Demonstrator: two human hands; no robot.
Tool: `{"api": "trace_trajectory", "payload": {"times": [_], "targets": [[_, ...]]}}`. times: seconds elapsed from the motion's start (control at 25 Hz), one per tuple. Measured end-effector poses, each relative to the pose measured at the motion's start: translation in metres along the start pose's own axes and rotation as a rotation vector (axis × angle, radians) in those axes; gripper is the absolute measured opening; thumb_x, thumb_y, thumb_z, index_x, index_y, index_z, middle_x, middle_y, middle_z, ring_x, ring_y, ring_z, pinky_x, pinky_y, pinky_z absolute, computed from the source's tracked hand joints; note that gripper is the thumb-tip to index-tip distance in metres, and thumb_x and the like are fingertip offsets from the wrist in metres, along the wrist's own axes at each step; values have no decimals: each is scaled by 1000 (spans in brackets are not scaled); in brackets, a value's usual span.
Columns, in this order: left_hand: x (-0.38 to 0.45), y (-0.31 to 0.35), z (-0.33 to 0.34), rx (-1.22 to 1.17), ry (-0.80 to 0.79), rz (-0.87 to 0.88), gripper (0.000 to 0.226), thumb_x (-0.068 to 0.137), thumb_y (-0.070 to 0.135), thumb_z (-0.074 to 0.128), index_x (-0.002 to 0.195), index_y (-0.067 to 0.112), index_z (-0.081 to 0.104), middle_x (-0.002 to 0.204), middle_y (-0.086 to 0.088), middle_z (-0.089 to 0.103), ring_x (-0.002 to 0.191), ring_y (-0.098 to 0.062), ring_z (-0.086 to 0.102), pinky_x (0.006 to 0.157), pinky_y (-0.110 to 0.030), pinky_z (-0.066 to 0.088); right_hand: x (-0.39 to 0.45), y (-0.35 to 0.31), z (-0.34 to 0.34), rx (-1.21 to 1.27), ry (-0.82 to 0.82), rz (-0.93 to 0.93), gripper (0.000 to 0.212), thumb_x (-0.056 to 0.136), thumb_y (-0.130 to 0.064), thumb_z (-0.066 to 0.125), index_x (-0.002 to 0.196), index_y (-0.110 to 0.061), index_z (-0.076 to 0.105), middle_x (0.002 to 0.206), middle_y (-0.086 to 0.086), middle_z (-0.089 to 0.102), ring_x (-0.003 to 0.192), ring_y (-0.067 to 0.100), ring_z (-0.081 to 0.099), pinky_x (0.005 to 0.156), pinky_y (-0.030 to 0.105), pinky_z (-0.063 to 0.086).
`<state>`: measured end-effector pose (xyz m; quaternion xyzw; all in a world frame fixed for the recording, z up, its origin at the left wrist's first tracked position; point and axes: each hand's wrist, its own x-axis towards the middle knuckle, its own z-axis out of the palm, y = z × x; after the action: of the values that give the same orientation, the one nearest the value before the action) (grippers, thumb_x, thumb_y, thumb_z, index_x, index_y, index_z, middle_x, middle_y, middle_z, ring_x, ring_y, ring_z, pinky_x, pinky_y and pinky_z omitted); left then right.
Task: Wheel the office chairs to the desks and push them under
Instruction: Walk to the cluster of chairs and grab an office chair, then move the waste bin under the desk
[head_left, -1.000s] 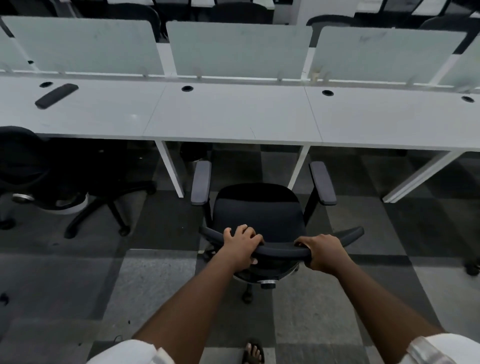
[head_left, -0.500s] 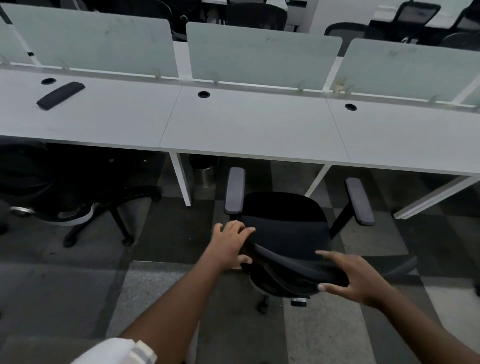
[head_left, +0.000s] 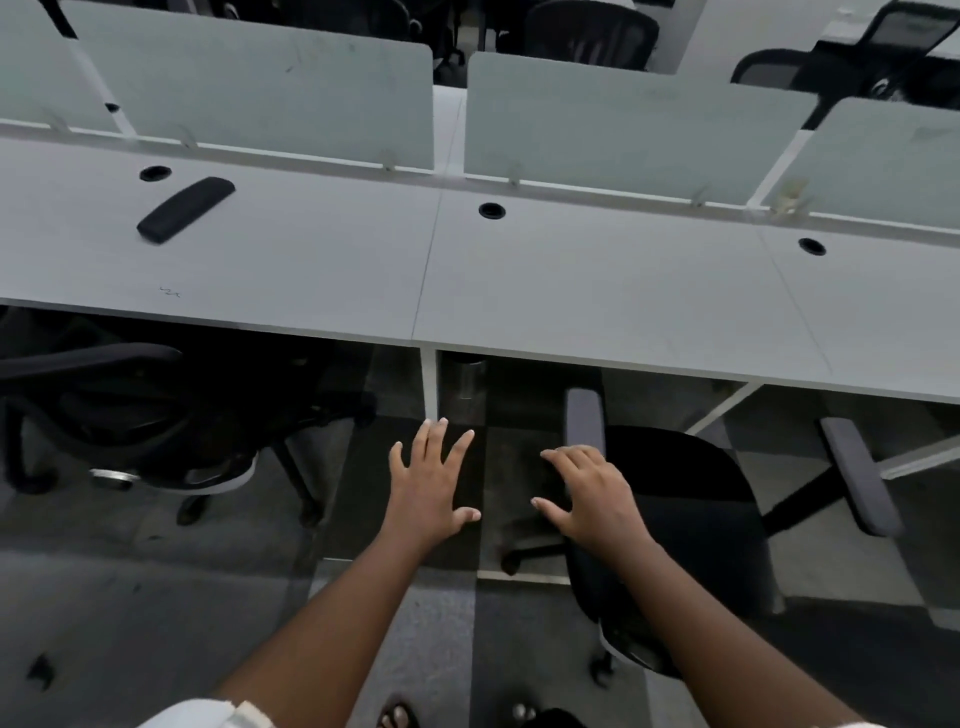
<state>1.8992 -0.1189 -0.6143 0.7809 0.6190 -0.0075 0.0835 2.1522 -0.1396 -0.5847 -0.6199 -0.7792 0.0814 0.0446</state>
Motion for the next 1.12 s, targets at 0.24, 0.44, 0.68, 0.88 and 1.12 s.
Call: {"api": "trace_trajectory", "payload": {"times": [0.24, 0.44, 0.68, 0.88, 1.12], "targets": [[89, -61, 62, 48, 45, -66, 126, 67, 76, 72, 161, 33, -1, 168, -11, 5, 155, -31, 0, 118, -64, 20, 137, 10, 84, -105, -89, 9, 86, 81, -59, 73, 151, -22, 39, 149, 8, 47, 138, 27, 42, 103, 43, 49], [168, -86, 159, 49, 13, -22, 128, 70, 72, 73, 161, 31, -6, 169, -13, -5, 156, -32, -6, 119, -64, 13, 237, 37, 182, -167, -96, 74, 98, 75, -62, 78, 152, -19, 36, 145, 13, 48, 133, 33, 47, 98, 47, 50], [246, -129, 282, 5, -39, 65, 114, 72, 67, 72, 159, 30, 9, 165, -13, 18, 153, -35, 16, 119, -65, 21, 318, 55, 316, -70, -168, 250, 82, 83, -48, 76, 149, -17, 40, 152, 15, 39, 141, 37, 37, 109, 51, 37], [308, -138, 377, -161, -117, 164, 131, 78, 54, 77, 152, 41, -30, 162, -1, -36, 149, -25, -29, 122, -64, 5, 384, 78, 402, -44, -36, 153, 99, 76, -39, 85, 156, -15, 32, 158, 17, 33, 144, 40, 31, 114, 56, 32], [385, -142, 470, 11, 43, 269, 126, 79, 56, 77, 161, 24, -14, 164, -15, -28, 151, -38, -23, 121, -64, -8, 507, 122, 482, -189, 23, 114, 97, 79, -33, 82, 156, -8, 29, 159, 20, 31, 143, 40, 32, 112, 51, 35]]}}
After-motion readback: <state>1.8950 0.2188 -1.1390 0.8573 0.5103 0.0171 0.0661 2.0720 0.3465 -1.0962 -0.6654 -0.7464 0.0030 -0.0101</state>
